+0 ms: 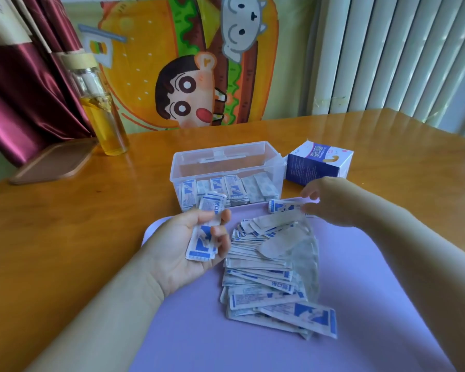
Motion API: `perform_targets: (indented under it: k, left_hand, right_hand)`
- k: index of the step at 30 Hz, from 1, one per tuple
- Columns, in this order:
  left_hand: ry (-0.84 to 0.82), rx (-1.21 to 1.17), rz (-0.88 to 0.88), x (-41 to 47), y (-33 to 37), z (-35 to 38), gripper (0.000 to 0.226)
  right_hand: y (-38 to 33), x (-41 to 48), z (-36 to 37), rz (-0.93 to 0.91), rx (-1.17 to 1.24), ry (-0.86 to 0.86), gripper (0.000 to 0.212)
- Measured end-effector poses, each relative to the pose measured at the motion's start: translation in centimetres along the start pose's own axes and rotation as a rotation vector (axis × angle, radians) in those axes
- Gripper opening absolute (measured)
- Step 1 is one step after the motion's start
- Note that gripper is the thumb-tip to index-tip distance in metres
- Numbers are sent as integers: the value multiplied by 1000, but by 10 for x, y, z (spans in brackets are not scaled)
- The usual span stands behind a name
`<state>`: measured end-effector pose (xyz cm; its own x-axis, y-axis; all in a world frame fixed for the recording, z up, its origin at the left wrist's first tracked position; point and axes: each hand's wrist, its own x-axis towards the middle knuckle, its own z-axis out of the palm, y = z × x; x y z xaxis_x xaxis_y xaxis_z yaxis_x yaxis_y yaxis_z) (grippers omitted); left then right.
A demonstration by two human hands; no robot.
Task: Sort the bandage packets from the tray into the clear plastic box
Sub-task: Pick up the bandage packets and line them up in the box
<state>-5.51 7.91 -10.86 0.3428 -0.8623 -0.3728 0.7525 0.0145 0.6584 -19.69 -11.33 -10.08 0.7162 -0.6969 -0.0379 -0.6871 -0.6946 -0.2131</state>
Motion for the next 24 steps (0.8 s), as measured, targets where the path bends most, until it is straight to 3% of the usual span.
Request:
perform_targets:
  k: [4, 9, 16, 19, 21, 24]
  left_hand:
    - [21, -39, 70, 3, 5, -3, 24]
    - [40, 33, 95, 5, 5, -8, 42]
    - [50, 66, 70, 7, 4, -8, 29]
    - [66, 62, 59, 8, 3, -11, 24]
    - [45, 60, 58, 7, 2, -11, 22]
    - [-1, 74, 47, 9, 1, -10, 20]
  right_hand:
    - [6, 10, 9, -1, -35, -36, 36]
    - [13, 13, 12, 67, 122, -72, 36]
    - [23, 8, 13, 57, 361, 122, 19]
    - [20, -2, -4, 35, 442, 204, 26]
    - [12, -8, -13, -3, 530, 169, 33]
    - [-11, -20, -18, -76, 773, -18, 36]
